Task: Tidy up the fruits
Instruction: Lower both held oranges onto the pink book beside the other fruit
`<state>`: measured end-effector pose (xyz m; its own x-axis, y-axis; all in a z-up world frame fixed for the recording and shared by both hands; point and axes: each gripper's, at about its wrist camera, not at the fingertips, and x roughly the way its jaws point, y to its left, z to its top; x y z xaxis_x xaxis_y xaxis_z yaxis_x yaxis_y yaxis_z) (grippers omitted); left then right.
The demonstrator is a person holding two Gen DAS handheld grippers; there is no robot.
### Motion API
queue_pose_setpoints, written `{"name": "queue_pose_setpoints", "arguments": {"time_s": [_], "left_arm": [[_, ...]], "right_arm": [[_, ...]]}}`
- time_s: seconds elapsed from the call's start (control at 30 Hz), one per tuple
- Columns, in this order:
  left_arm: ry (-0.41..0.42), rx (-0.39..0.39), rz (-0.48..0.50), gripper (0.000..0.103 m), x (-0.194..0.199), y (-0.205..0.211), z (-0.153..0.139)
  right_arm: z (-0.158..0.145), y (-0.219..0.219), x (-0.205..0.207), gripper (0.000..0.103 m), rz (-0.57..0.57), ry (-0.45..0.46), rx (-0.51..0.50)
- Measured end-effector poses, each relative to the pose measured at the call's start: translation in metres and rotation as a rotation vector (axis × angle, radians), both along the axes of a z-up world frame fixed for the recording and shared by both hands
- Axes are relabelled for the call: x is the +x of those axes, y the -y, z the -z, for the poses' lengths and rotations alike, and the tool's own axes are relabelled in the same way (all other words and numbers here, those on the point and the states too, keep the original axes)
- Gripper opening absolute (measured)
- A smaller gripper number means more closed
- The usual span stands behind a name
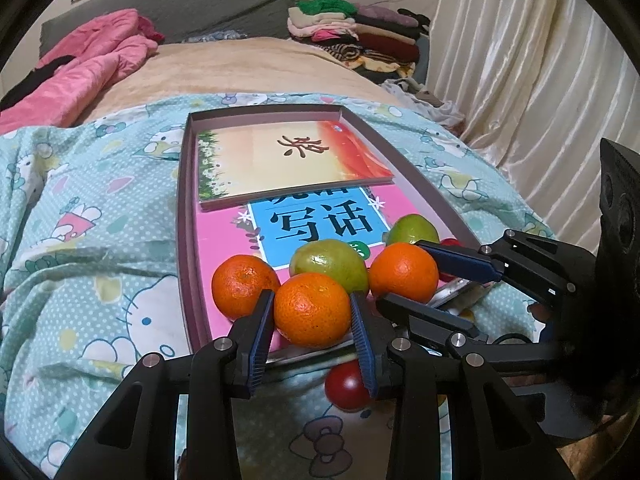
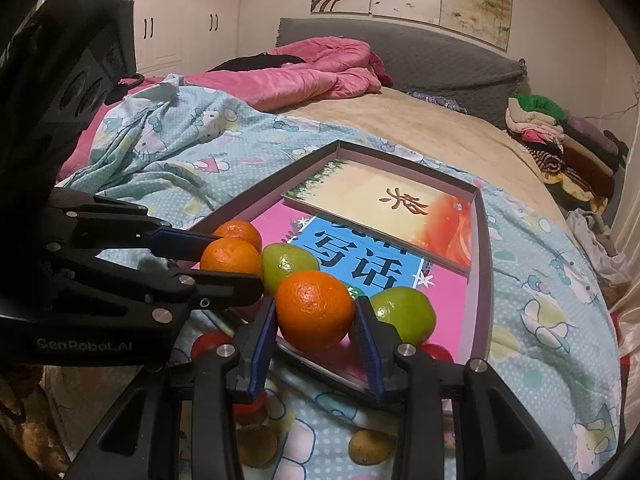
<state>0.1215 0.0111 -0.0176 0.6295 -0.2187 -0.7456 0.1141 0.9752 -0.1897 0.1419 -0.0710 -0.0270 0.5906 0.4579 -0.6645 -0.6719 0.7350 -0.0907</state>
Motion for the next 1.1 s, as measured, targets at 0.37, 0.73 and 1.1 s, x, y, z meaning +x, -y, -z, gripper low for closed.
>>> {"name": "queue_pose_setpoints", "arguments": {"time_s": [0.37,0.73,1.1], "left_arm": [[-0.002,0.008,0.012,0.039,0.001,0.003,0.001],[0.007,0.022,0.002,0.042,0.001,0.003,0.001],[0.002,0.002,-0.005,0.048,0.000,-0.001,-0.001]], "right_arm": [[-0.001,0.006,-0.001,0.039,0.021,0.016,-0.008],[-0.004,0.011,-0.001,0.048,0.048,0.024,-0.002],[-0.005,0.014,0.000,0.055,0.069,0.021,0.007]]}}
